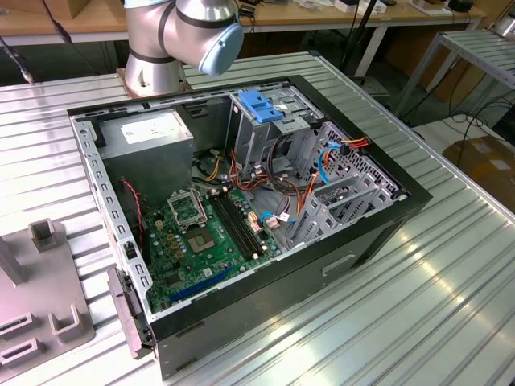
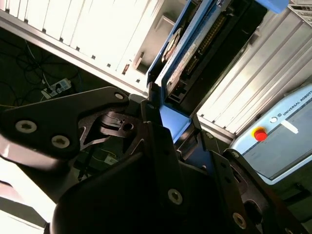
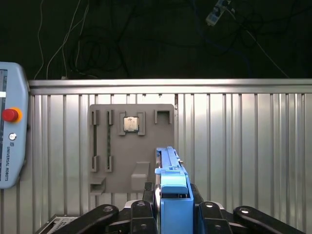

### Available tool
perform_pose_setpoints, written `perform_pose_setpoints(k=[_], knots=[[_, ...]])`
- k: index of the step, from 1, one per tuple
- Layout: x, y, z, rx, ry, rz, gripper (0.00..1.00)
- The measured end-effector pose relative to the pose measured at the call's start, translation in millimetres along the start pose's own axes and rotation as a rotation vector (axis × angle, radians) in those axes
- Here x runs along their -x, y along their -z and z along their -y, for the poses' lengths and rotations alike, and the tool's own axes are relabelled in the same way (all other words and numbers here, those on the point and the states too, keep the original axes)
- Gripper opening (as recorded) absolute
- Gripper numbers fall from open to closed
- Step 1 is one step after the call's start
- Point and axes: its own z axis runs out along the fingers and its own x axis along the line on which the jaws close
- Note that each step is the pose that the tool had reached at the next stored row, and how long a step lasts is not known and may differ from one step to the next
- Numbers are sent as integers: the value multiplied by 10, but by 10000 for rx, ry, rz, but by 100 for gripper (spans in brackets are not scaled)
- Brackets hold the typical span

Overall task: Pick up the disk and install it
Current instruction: 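Pick up the disk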

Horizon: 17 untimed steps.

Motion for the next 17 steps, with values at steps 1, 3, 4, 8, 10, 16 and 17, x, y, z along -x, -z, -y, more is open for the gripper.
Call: perform_pose_setpoints(k=[1,3,4,8,10,16,17], knots=[[0,0,13,0,0,0,37],[1,2,44,1,0,0,37],[1,2,59,1,0,0,37],[1,4,125,1,0,0,37],[3,8,254,0,0,0,37],[6,19,592,1,0,0,37],[7,20,608,1,1,0,37]])
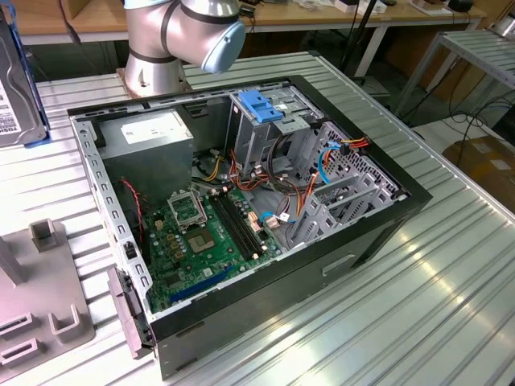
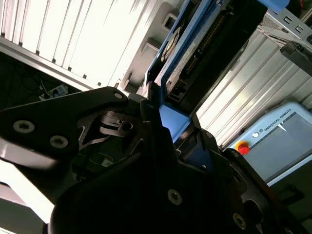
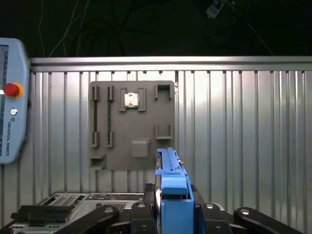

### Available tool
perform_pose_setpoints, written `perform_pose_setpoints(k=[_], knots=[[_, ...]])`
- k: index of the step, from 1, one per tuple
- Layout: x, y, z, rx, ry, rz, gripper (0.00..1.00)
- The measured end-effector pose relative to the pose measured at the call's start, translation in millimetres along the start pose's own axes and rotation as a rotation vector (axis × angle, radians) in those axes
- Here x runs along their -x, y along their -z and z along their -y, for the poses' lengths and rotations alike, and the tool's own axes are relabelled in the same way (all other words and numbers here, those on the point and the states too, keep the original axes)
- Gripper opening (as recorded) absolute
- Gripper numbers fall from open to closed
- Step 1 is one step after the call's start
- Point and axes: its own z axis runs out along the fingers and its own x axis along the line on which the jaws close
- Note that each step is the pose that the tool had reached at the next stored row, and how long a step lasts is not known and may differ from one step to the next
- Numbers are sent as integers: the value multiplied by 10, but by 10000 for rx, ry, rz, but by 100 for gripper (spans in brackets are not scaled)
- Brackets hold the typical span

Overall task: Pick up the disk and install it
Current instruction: 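Pick up the disk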

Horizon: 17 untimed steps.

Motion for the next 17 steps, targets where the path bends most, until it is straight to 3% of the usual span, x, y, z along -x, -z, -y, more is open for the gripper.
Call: perform_pose_setpoints(k=[17], knots=[[3,8,246,0,0,0,37]])
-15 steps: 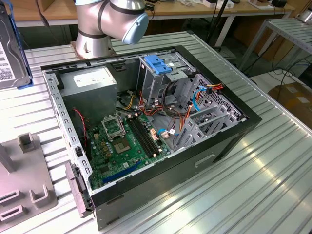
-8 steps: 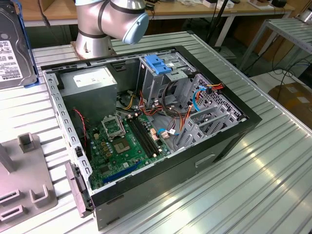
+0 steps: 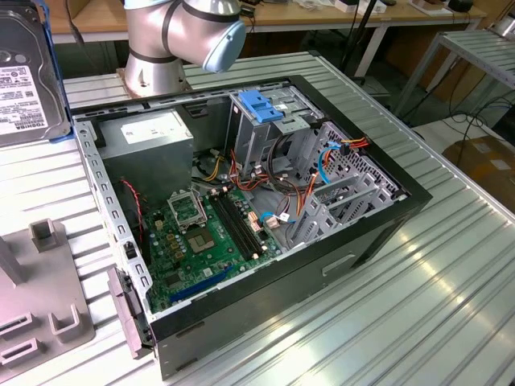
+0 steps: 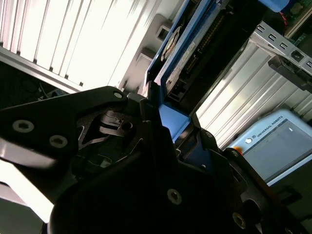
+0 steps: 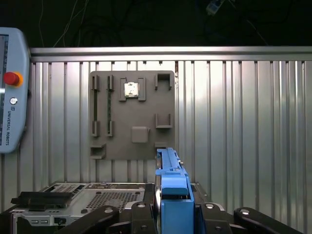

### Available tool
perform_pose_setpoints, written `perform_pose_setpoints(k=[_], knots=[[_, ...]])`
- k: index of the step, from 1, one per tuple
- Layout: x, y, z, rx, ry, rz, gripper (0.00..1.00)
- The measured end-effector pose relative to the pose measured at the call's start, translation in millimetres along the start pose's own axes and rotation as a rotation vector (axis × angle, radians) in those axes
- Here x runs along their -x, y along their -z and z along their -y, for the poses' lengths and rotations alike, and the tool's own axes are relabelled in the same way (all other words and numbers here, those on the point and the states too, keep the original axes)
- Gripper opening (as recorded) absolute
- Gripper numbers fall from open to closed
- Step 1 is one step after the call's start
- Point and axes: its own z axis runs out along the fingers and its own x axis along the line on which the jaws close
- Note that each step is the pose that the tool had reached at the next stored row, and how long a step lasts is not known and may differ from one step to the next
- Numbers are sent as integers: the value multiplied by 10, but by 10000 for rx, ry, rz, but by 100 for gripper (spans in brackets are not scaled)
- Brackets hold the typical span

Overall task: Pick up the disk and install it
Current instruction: 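Pick up the disk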

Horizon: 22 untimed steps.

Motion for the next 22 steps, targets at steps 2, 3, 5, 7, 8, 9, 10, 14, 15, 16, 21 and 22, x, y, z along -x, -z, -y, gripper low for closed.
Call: perform_pose_setpoints(k=[2,3,5,7,8,9,10,14,15,16,21,22], knots=[[0,1,27,0,0,0,37],[1,1,44,0,0,0,37],[1,3,89,0,0,0,37],[2,4,137,0,-1,0,37],[2,5,153,0,-1,0,37],[2,5,169,-1,-1,0,37],[2,6,186,0,-1,0,37],[3,8,248,-1,-1,0,37],[3,8,263,0,0,0,37],[3,9,279,0,0,0,37],[4,12,379,-1,-1,0,37],[4,13,392,0,0,0,37]])
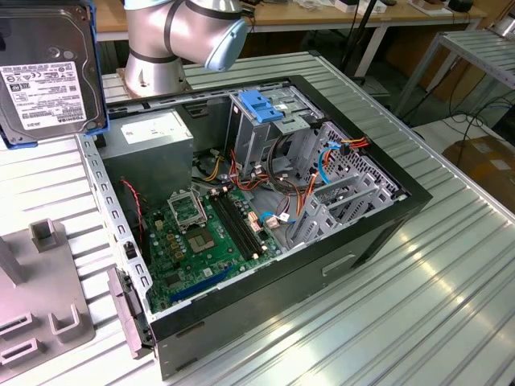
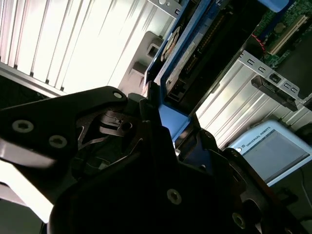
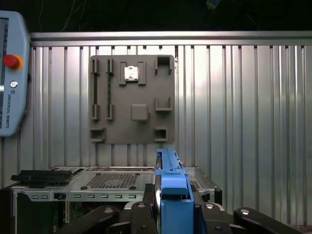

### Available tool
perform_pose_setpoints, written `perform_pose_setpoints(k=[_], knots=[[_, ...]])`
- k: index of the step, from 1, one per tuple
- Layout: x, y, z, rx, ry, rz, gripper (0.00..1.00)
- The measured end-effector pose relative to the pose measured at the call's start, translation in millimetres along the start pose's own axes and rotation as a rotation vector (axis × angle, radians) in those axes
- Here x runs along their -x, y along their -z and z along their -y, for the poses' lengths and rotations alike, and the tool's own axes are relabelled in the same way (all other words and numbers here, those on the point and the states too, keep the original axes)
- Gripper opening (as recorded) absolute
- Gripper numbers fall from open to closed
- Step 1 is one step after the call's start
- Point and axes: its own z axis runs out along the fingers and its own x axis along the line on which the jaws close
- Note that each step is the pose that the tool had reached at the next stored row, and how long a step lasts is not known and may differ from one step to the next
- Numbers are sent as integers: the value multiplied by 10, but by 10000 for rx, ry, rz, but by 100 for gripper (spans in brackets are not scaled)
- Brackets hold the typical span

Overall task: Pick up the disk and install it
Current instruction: 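Pick up the disk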

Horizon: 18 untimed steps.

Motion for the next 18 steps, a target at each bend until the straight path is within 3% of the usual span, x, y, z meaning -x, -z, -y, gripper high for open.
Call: perform_pose_setpoints(k=[10,18], knots=[[2,5,176,0,0,-1,37],[-2,6,256,0,0,-1,37]])
